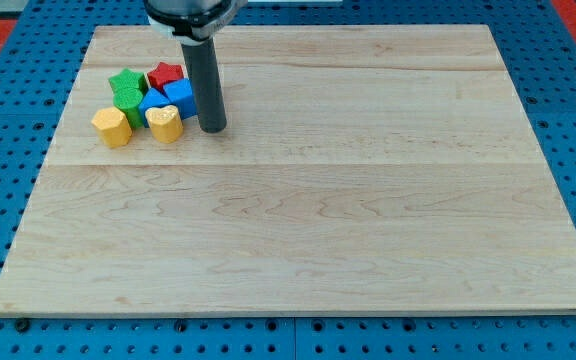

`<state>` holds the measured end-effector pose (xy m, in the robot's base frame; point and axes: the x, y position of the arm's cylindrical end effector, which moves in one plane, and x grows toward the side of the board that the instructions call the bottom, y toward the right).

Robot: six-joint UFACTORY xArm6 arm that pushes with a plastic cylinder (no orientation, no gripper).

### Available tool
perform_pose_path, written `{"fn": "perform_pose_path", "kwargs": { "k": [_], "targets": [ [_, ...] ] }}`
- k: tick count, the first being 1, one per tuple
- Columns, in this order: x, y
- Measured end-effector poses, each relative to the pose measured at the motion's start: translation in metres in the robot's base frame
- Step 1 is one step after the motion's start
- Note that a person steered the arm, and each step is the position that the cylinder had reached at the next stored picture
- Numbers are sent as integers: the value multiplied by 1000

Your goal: Push both the yellow blocks slightly to the right side of the board

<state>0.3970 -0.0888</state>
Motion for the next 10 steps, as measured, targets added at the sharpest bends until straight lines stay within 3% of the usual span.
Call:
{"fn": "perform_pose_path", "kwargs": {
  "k": [1,2,3,4,10],
  "targets": [
    [18,17],
    [60,-22],
    [53,-119],
    [9,-164],
    [31,-92]
  ]
}}
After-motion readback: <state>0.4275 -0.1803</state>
